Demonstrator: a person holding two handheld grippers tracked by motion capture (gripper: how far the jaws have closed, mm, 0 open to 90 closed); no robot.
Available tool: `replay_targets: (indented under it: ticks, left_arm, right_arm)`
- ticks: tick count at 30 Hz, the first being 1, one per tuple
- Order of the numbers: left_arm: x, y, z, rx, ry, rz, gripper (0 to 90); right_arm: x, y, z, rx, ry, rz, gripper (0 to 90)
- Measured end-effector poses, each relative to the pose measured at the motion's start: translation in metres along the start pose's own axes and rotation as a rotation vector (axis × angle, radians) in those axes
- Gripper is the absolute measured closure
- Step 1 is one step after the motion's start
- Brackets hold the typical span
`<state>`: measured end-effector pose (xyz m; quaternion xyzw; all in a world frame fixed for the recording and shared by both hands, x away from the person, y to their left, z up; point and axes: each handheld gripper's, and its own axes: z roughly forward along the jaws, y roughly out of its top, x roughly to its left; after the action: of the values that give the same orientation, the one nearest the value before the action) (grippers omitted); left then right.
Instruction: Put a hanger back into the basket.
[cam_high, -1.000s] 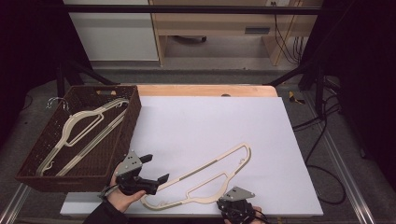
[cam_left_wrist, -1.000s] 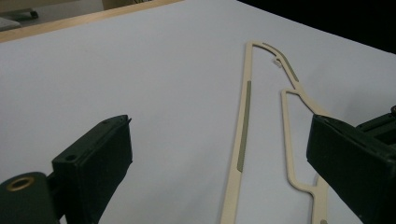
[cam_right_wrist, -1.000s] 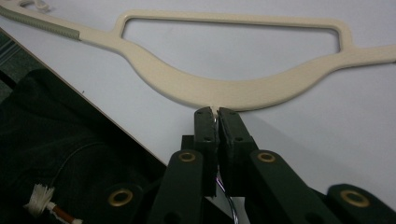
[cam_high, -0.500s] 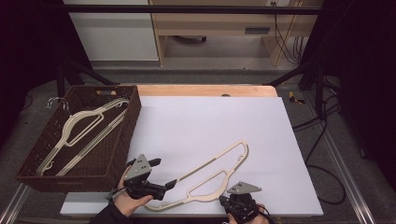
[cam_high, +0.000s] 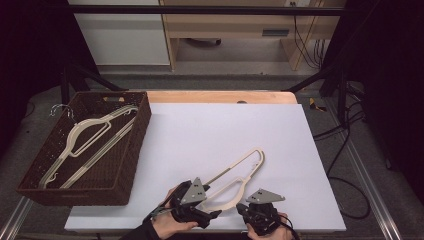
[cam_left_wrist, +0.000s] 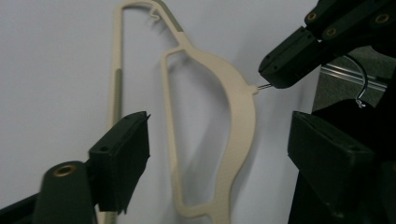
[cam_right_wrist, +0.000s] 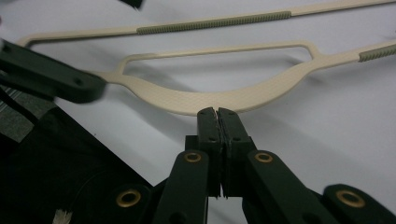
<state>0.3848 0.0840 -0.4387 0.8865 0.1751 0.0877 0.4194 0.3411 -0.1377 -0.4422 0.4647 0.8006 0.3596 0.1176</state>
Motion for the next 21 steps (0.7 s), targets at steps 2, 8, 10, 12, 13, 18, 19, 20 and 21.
replay_targets:
  ticks: [2,8,10,12,13,18,19,20,21]
  left_arm:
    - [-0.002,0.004,0.008,0.044,-0.026,0.033,35.2]
    - [-0.004,0.01,0.028,0.129,-0.051,0.063,48.1]
    - [-0.004,0.009,0.034,0.15,-0.044,0.062,51.2]
    - [-0.004,0.008,0.038,0.17,-0.041,0.053,56.5]
    - [-0.004,0.008,0.038,0.17,-0.041,0.053,59.0]
    - [-0.005,0.008,0.039,0.193,-0.056,0.048,69.2]
    - [-0.006,0.009,0.038,0.194,-0.047,0.056,69.8]
    - [-0.007,0.009,0.037,0.191,-0.039,0.06,70.1]
    - [-0.006,0.01,0.036,0.187,-0.033,0.066,70.4]
  right_arm:
    - [-0.001,0.002,-0.001,-0.005,-0.002,-0.025,89.4]
    - [0.0,0.006,-0.005,-0.013,-0.007,-0.036,89.4]
    - [-0.002,0.006,-0.005,-0.02,-0.008,-0.068,89.4]
    - [-0.001,0.006,-0.006,-0.021,-0.008,-0.061,89.4]
    - [0.0,0.007,-0.007,-0.016,-0.008,-0.061,89.4]
    - [0.001,0.007,-0.007,-0.007,-0.013,-0.069,89.4]
    - [0.002,0.008,-0.008,-0.005,-0.015,-0.062,89.3]
    - [0.001,0.008,-0.008,-0.012,-0.012,-0.077,89.1]
    - [0.002,0.009,-0.008,-0.024,-0.007,-0.073,89.0]
